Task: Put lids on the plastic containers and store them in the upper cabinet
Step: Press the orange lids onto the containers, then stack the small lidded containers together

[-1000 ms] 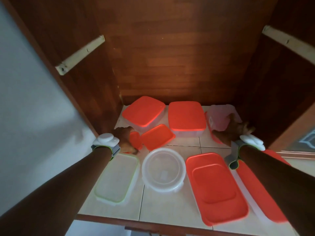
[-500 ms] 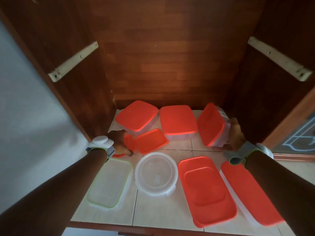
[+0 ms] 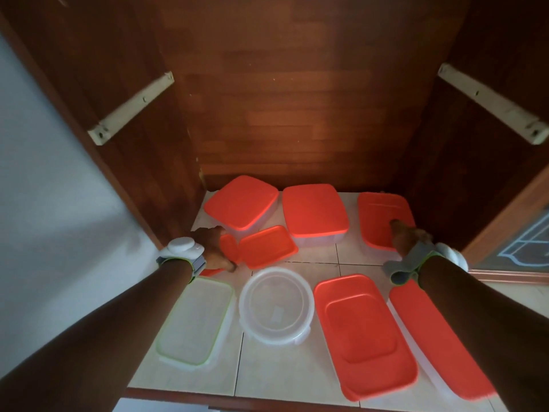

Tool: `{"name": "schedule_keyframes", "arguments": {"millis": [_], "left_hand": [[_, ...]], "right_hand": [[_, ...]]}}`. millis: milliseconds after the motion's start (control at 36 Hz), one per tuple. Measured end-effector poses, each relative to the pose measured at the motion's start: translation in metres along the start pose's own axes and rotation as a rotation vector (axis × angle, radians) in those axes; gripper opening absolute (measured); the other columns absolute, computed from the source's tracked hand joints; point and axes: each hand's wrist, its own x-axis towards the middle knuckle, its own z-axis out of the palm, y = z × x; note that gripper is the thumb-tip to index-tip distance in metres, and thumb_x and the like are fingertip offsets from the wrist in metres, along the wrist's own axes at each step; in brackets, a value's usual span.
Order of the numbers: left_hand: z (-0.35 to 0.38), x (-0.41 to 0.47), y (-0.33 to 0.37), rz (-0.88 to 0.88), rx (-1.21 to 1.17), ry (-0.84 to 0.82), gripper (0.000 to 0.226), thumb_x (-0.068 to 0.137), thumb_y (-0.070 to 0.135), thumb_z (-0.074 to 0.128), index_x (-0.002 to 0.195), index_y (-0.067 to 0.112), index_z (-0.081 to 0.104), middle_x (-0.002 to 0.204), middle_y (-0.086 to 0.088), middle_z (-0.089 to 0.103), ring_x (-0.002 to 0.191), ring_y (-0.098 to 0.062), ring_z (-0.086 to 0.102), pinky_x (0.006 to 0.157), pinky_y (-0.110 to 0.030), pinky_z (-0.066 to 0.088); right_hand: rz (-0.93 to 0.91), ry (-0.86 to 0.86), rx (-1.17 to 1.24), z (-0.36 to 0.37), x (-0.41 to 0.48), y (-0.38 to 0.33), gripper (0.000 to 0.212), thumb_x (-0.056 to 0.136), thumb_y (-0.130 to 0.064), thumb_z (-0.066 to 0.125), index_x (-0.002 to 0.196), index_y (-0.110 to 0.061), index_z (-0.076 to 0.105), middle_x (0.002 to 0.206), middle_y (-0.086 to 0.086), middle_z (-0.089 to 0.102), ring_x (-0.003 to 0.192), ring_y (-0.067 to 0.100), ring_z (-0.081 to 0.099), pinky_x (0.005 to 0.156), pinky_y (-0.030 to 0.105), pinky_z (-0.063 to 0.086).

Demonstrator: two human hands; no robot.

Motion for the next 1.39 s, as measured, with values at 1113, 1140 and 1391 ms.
{"name": "schedule_keyframes", "arguments": {"millis": [1113, 1140, 1391], "left_hand": [[-0.056, -0.026, 0.003, 0.123, -0.429, 0.145, 0.110, 0.049, 0.061, 0.083, 0.145, 0.026, 0.043, 0.142, 0.006, 0.052, 0.130, -0.014, 0.050, 0.106, -0.027, 0.038], [-0.067, -0.030, 0.008, 0.144, -0.457, 0.129, 0.110, 0.045, 0.061, 0.082, 0.141, 0.023, 0.045, 0.135, 0.006, 0.055, 0.123, -0.013, 0.053, 0.103, -0.023, 0.037], [-0.125, -0.071, 0.056, 0.344, -0.549, 0.205, 0.113, 0.051, 0.046, 0.094, 0.145, 0.031, 0.032, 0.123, 0.010, 0.060, 0.116, -0.010, 0.057, 0.103, -0.032, 0.046]], "right_hand": [[-1.171, -0.448, -0.686, 0.123, -0.087, -0.065, 0.143, 0.037, -0.047, 0.083, 0.144, -0.046, -0.011, 0.123, 0.003, 0.056, 0.112, 0.030, 0.056, 0.095, 0.042, 0.049], [-1.145, -0.482, -0.613, 0.117, -0.092, -0.070, 0.143, 0.038, -0.044, 0.085, 0.143, -0.047, -0.013, 0.123, 0.002, 0.055, 0.110, 0.028, 0.057, 0.091, 0.039, 0.050], [-1.150, -0.522, -0.309, 0.049, -0.142, -0.096, 0.158, 0.036, -0.046, 0.090, 0.141, -0.047, -0.028, 0.118, 0.003, 0.063, 0.109, 0.026, 0.063, 0.096, 0.040, 0.051]]}}
